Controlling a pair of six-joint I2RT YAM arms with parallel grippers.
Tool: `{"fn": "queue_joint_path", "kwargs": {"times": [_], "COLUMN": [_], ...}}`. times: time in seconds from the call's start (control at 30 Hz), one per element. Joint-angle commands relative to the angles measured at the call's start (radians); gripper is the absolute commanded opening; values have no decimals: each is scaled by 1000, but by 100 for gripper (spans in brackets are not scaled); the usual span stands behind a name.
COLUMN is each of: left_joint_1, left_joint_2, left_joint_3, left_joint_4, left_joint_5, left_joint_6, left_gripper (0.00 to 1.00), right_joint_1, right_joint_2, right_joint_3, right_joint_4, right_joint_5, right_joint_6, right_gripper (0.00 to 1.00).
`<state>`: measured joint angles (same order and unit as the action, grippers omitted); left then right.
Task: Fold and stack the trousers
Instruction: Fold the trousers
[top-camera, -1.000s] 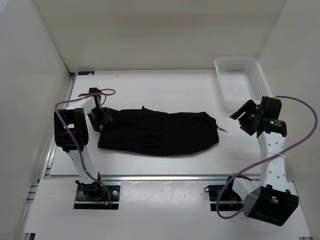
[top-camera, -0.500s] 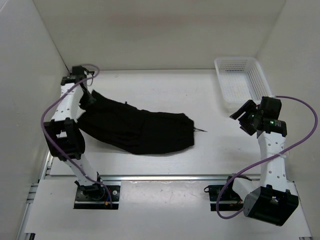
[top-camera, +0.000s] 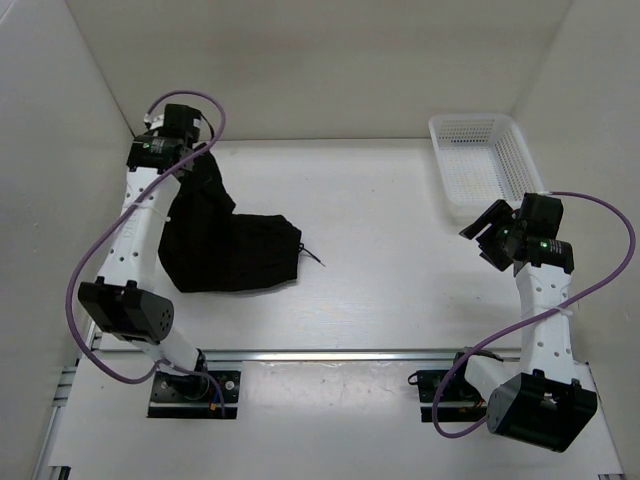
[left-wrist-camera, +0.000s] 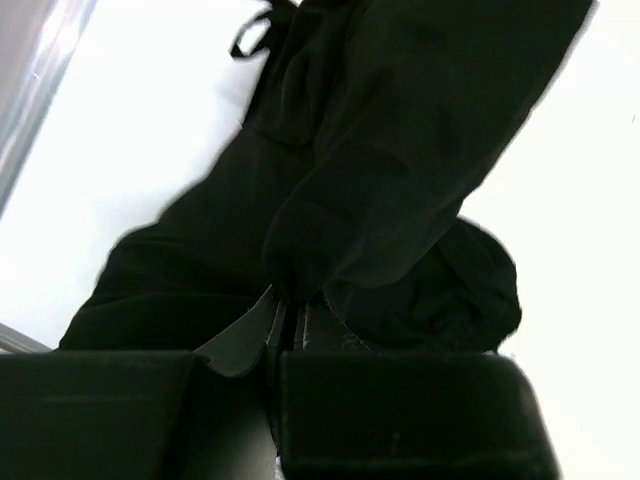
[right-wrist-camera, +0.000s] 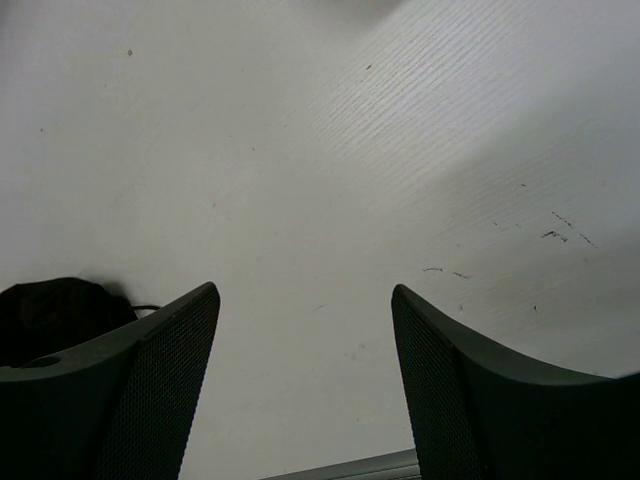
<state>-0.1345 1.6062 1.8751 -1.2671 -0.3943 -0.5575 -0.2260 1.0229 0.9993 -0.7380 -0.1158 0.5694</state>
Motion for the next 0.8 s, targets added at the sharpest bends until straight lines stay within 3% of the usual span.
{"fn": "queue_joint_path", "kwargs": {"times": [0.0,0.17,0.27,0.3,0.33,0.4,0.43,0.53,0.6,0.63,0.67,0.73,0.77], "left_joint_1": [-85,-235,-376,-452,-479,-493,-493,-458,-445,-424,-412,-370,-319], "left_joint_2": [-19,18,58,69,83,130,130,127,91,75,58,-1,-23], "left_joint_3": [-40,-68,-56,-56,-33,65,99,177,177,130,104,38,-35], "left_joint_4": [-37,-37,18,46,60,11,-7,-34,-46,-46,-46,-46,-34], "left_joint_5": [-49,-58,-6,52,73,77,65,2,-15,-15,-15,-15,-15], "left_joint_6": [-77,-197,-242,-225,-225,-214,-199,-156,-147,-147,-147,-147,-147], "left_gripper": [10,10,42,62,93,100,100,83,70,70,70,70,68], "right_joint_1": [2,2,2,2,2,2,2,11,25,37,87,184,324], "right_joint_2": [-9,-18,-18,-18,-18,-27,-27,-37,-26,-26,-15,11,44], "right_joint_3": [15,15,5,-4,-4,-4,-4,-4,5,5,15,44,61], "right_joint_4": [8,17,17,17,17,17,17,17,26,38,52,75,75], "right_joint_5": [-16,-16,-16,-16,-16,-16,-25,-47,-106,-134,-162,-148,-69], "right_joint_6": [-5,-5,-5,-5,-5,-5,-17,-37,-69,-83,-97,-106,-106], "right_gripper": [75,75,75,75,75,75,75,75,74,72,72,62,57]}}
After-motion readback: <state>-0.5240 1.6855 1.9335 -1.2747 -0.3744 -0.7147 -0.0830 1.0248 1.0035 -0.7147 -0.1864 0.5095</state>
